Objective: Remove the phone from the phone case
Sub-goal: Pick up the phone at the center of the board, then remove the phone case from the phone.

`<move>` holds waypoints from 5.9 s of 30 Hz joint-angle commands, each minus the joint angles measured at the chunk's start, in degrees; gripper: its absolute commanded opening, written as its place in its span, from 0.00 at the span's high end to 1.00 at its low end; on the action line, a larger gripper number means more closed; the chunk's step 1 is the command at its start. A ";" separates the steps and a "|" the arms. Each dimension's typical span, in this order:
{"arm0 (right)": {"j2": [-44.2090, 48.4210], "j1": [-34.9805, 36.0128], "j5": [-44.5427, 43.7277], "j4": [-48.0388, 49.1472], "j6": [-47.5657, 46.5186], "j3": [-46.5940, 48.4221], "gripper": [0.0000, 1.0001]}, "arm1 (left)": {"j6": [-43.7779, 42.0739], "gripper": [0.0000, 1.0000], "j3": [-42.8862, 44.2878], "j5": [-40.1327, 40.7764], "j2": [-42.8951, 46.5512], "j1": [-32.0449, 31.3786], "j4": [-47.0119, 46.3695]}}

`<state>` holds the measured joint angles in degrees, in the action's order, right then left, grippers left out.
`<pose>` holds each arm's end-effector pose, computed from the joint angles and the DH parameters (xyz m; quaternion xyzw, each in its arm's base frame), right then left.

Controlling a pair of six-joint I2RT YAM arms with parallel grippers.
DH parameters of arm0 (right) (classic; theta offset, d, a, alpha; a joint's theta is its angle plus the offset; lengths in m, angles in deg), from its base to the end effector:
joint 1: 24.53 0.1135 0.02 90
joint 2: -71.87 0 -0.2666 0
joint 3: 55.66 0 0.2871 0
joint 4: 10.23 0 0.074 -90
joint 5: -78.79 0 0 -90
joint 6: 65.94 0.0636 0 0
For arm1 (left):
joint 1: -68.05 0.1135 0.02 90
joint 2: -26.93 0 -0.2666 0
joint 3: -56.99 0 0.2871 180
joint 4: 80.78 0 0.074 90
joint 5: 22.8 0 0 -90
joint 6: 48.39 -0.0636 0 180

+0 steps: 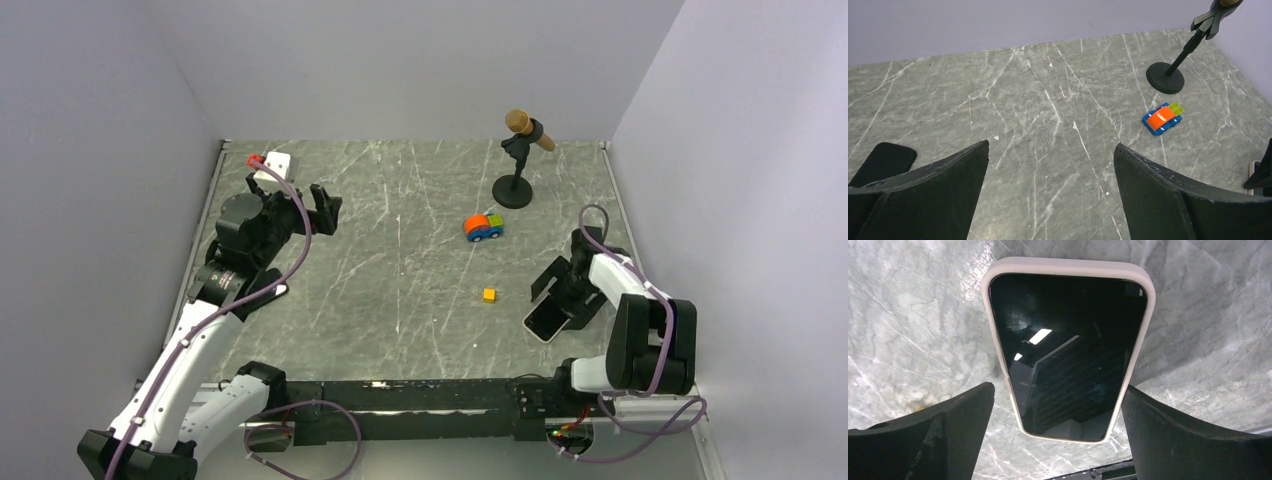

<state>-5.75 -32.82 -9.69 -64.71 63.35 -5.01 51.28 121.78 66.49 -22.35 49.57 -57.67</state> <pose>0.2369 -0.0328 0.1076 0.4013 0.9128 0.0327 0.0683 0.2455 -0.0829 0.3741 0.0619 0.7499 -0.1647 0.6378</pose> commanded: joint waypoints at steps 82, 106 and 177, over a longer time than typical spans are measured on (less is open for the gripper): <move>-6.50 62.31 -12.09 31.69 -14.97 24.72 0.01 | 24.11 0.97 2.32 -45.58 -32.38 -4.20 -15.19; 3.70 41.57 39.16 33.99 -14.88 17.21 0.25 | 26.01 1.00 0.27 -59.60 -30.23 -5.43 -31.52; 3.53 59.01 17.86 41.99 -43.71 21.16 1.00 | 93.34 1.00 -15.97 -59.85 -26.32 -9.80 -96.35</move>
<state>-0.99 26.85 31.86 -32.45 27.74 13.44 141.25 106.33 -1.05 -54.96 46.57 -152.74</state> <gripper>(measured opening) 0.073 0.178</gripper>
